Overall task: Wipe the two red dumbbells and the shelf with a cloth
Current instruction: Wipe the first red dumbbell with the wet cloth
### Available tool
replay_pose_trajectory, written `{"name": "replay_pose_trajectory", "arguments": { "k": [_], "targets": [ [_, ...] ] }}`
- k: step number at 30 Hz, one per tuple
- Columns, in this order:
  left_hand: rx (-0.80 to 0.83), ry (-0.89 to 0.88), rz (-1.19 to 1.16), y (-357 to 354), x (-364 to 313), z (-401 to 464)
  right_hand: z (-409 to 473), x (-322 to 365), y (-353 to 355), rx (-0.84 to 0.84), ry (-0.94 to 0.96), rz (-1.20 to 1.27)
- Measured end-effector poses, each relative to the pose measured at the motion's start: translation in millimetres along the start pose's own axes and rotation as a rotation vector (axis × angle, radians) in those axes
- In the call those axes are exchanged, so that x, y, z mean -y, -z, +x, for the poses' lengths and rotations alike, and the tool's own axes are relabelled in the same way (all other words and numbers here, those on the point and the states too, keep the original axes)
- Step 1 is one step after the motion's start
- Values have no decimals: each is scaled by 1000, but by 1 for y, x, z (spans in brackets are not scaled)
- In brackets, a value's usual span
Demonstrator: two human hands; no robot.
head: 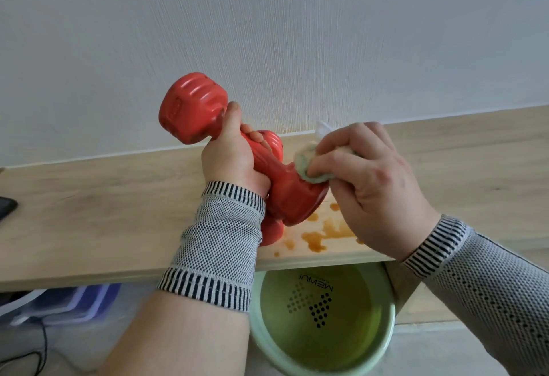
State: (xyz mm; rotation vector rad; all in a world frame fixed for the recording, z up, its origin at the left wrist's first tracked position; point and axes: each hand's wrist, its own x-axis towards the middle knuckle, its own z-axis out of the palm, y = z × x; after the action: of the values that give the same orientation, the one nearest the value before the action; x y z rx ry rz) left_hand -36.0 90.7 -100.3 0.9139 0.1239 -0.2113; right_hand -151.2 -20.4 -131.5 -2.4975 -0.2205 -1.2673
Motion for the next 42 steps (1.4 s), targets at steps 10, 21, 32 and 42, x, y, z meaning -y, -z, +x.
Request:
{"name": "replay_pose_trajectory", "arguments": {
  "k": [10, 21, 32, 42],
  "targets": [
    [33, 45, -154, -10, 8, -1, -3, -17, 2, -51, -129, 26],
    [38, 35, -84, -15, 20, 4, -7, -14, 2, -30, -36, 1],
    [48, 76, -143, -17, 20, -2, -11, -11, 8, -20, -30, -18],
    [134, 114, -261, -16, 18, -2, -8, -18, 12, -1, -342, 305]
  ]
}}
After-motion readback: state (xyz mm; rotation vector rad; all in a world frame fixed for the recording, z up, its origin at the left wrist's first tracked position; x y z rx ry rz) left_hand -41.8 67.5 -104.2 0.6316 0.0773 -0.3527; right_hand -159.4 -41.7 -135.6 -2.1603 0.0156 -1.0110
